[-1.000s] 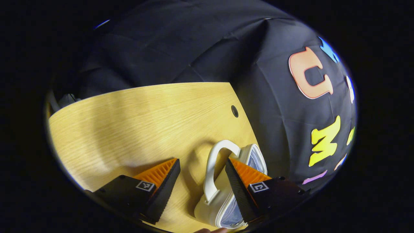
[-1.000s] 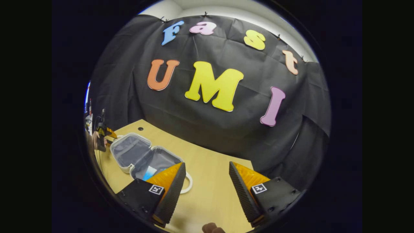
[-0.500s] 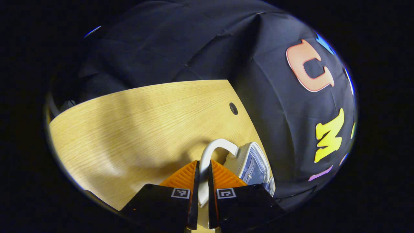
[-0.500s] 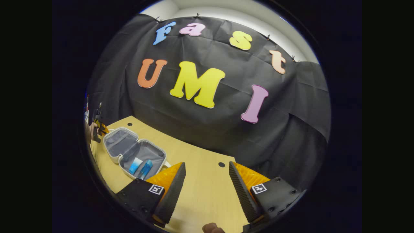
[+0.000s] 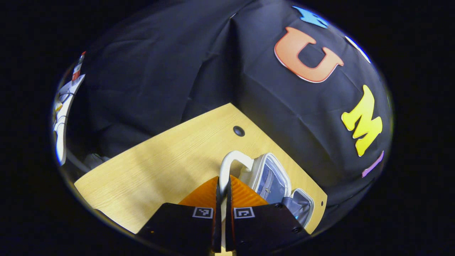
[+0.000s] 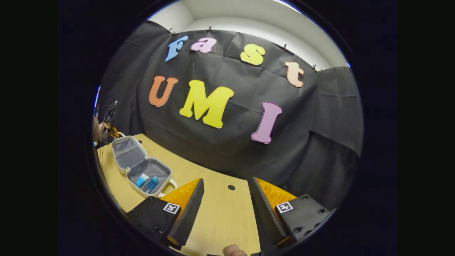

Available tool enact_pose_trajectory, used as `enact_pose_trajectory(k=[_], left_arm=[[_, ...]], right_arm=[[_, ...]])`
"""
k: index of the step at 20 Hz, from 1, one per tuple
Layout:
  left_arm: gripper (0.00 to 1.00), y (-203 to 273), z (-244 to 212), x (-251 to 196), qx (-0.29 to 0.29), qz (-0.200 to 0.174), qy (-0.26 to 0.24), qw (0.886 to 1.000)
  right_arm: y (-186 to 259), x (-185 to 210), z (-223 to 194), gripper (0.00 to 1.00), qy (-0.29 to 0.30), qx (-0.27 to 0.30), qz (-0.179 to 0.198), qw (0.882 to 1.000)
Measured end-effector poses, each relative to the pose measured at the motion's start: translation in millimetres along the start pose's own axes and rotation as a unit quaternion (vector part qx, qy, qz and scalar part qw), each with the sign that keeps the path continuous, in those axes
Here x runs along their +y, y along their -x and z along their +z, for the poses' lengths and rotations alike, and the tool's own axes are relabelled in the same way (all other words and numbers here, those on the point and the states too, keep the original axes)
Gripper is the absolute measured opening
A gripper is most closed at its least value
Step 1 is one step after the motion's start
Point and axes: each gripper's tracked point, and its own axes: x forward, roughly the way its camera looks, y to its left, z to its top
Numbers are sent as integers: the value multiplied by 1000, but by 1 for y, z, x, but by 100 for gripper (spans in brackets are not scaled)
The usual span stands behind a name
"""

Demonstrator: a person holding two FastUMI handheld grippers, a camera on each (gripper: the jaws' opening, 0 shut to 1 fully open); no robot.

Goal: First open the suitcase, pack the skin care products into it, and then close the suitcase.

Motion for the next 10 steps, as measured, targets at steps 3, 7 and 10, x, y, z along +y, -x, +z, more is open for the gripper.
enact_pose_trajectory(k=[3,7,10], left_arm=[[7,26,12,-31,-35,-4,-37,999],[7,62,19,-73,-74,-13,-89,993],[7,80,17,-110,-98,-30,-126,987]], right_arm=[[-1,-13,-3,79,-16,-3,7,1000],[-1,-26,-2,79,-37,-8,9,999],[-1,-24,-5,79,-51,-7,15,999]])
